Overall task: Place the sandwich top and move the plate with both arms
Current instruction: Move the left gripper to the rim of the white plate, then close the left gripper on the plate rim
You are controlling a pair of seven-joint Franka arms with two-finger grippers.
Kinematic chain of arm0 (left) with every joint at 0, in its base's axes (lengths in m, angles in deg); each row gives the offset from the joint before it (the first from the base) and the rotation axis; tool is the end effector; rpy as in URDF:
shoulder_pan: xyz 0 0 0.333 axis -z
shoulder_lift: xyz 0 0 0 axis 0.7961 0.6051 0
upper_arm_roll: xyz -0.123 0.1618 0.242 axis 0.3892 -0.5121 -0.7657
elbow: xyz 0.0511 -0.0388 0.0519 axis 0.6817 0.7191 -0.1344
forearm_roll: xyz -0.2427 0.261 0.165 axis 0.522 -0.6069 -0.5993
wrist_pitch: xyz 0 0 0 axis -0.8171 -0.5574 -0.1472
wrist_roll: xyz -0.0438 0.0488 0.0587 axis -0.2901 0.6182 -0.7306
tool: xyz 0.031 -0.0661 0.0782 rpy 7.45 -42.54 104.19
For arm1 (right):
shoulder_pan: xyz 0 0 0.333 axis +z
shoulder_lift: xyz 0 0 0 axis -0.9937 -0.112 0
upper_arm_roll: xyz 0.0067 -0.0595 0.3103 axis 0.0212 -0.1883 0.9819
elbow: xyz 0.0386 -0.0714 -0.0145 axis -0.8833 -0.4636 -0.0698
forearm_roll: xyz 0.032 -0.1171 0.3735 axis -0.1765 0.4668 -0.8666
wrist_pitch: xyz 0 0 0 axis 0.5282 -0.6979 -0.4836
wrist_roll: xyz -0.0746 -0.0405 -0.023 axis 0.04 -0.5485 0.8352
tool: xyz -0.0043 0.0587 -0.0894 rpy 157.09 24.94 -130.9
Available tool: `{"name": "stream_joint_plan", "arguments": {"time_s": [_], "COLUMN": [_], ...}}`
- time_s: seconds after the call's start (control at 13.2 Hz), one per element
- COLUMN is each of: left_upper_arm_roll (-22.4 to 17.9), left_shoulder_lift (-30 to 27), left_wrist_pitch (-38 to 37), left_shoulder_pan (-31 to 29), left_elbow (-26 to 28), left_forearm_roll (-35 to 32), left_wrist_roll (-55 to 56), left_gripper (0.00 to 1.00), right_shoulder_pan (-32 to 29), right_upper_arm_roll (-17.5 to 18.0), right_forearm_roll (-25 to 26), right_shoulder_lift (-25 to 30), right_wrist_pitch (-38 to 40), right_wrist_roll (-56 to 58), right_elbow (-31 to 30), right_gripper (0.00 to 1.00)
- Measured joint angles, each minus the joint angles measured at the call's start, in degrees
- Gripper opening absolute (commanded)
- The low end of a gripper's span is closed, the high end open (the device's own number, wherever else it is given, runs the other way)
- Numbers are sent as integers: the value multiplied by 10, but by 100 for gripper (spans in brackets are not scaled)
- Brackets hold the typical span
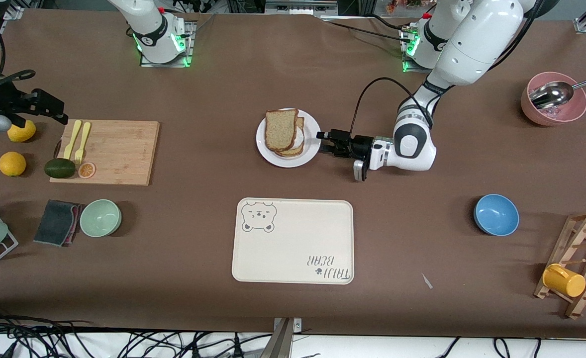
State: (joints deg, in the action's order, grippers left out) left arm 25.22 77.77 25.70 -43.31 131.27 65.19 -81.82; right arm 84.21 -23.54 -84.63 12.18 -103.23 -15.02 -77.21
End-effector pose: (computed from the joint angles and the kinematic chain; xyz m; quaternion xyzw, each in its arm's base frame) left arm 0.4737 -0.2771 0.1237 0.7753 -0.0853 -0.0960 0.6184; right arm 0.5505 -0.0109 0.5869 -0.9988 -0.0459 0.0129 0.0092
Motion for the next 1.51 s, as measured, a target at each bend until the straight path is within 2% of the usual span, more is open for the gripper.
{"name": "stream_joint_plan", "arguments": {"time_s": [0.23, 0.45, 0.76, 0.98, 1.14, 1.29, 1.36, 1.51], "left_upper_arm_roll": [-1, 2, 5, 5, 5, 5, 5, 5], "left_shoulder_lift": [-27, -43, -43, -43, -41, -38, -36, -35], "left_wrist_pitch": [9, 63, 134, 152, 158, 161, 164, 165], "left_shoulder_pan": [-1, 5, 43, 56, 59, 60, 60, 63], "left_elbow": [-2, 2, 15, 17, 19, 21, 21, 21], "left_forearm_roll": [-26, -40, -41, -41, -41, -41, -41, -41], "left_wrist_roll": [41, 41, 19, 17, 16, 14, 14, 13], "left_gripper": [100, 100, 97, 89, 77, 72, 64, 59], "right_shoulder_pan": [0, 0, 0, -1, -1, -1, -2, -2], "right_upper_arm_roll": [0, 0, 0, 0, 0, 0, 0, 0], "right_forearm_roll": [0, 0, 0, 0, 0, 0, 0, 0], "right_shoulder_lift": [0, -1, -1, -1, -1, -2, -2, -2], "right_wrist_pitch": [0, 0, 0, 0, 0, 0, 0, 0], "right_wrist_roll": [0, 0, 0, -1, -1, -1, -1, -1], "right_elbow": [0, -1, -1, -2, -2, -3, -3, -3], "right_gripper": [100, 100, 100, 100, 100, 100, 100, 100]}}
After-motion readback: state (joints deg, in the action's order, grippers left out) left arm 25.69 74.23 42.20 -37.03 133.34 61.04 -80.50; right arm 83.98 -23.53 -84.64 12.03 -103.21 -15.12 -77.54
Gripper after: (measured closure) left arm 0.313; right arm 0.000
